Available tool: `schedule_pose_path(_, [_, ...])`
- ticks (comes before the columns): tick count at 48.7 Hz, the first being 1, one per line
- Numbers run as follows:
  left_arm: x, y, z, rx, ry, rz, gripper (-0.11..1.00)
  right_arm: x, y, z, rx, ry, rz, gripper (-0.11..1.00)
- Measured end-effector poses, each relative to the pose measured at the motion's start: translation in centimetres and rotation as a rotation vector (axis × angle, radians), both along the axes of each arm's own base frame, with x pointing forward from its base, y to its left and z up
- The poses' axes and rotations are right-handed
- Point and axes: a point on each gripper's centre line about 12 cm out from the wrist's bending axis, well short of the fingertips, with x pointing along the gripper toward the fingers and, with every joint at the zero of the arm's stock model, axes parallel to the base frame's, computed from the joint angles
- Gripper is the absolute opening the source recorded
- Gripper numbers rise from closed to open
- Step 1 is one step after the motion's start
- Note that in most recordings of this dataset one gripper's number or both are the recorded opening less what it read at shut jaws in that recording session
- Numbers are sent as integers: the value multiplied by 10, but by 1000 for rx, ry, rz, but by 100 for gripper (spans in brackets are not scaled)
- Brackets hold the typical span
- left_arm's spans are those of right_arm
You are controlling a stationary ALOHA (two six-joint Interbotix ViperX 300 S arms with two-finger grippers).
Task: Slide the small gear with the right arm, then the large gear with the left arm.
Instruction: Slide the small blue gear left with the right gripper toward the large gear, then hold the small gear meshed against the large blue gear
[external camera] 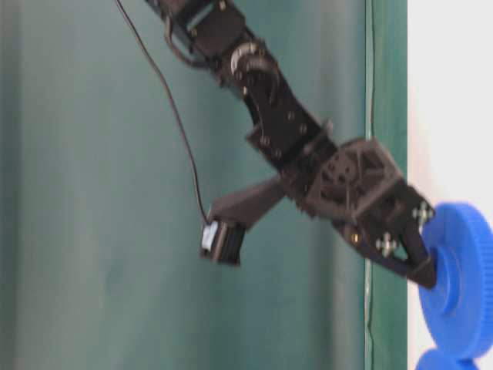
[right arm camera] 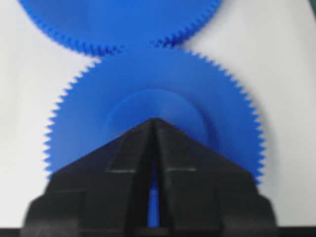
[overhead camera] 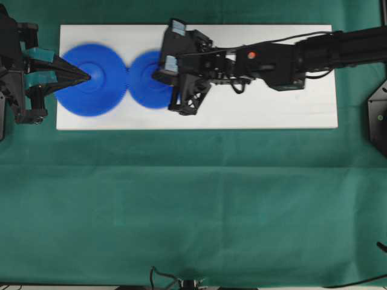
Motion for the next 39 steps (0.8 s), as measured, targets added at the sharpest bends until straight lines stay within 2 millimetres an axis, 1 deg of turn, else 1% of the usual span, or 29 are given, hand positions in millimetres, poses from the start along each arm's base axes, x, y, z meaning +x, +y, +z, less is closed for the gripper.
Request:
schedule_pose_path(3, [0, 0, 0, -1, -2, 1, 0, 3, -1, 0, -1, 0, 1, 53])
schedule_pose_path(39, [0, 0, 0, 0, 2, -2, 0, 3, -1, 0, -3, 5, 2, 53])
